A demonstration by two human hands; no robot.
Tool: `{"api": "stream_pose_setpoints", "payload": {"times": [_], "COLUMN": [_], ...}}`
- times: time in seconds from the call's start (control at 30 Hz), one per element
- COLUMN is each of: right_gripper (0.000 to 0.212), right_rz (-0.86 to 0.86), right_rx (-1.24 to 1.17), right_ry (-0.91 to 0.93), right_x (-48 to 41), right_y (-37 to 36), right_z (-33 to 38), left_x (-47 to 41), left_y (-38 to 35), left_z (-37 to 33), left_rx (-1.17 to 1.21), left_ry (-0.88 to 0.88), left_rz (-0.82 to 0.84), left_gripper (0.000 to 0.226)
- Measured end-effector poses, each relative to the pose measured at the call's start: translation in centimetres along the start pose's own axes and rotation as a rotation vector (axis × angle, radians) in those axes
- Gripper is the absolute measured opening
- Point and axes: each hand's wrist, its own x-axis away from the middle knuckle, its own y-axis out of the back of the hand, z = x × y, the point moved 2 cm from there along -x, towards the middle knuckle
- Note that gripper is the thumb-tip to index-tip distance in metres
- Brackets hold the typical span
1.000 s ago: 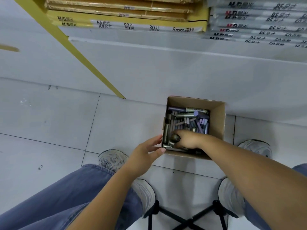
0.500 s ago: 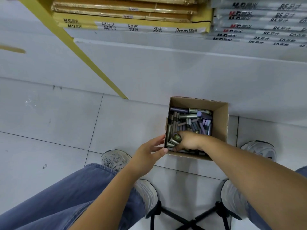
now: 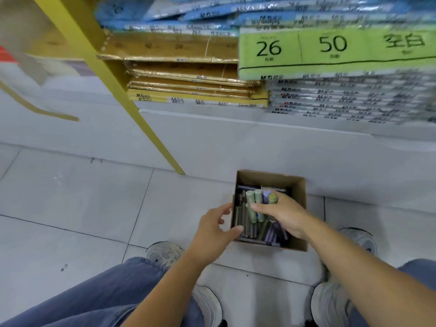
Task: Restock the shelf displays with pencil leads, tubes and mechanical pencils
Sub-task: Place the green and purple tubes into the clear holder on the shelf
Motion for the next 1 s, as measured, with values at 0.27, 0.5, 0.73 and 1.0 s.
{"api": "stream_pose_setpoints", "payload": {"times": [0.27, 0.5, 0.73, 1.0], "right_gripper": [0.023, 0.010, 0.006, 0.025], "right_rz": [0.116, -0.190, -0.294, -0.328], "right_rx": [-0.180, 0.226, 0.512, 0.353], "right_ry": [0.269, 0.621, 0.879, 1.040], "right_x": [9.5, 17.9, 23.3, 23.2], "right_y": [-1.1, -1.2, -0.4, 0.0], "right_z": [11.0, 22.3, 30.9, 36.2], "left_x": [3.5, 8.8, 12.6, 12.0], "left_y": [1.9, 6.7, 11.1, 13.0], "left_z": [-12.7, -23.5, -31.2, -34.4], "left_rx": [0.450, 0.490, 0.429, 0.671], "left_ry": [-0.183, -0.409, -0.557, -0.533], "left_rz": [0.405, 0.377, 0.259, 0.246], "left_gripper": [0.042, 0.026, 0.012, 0.018]}}
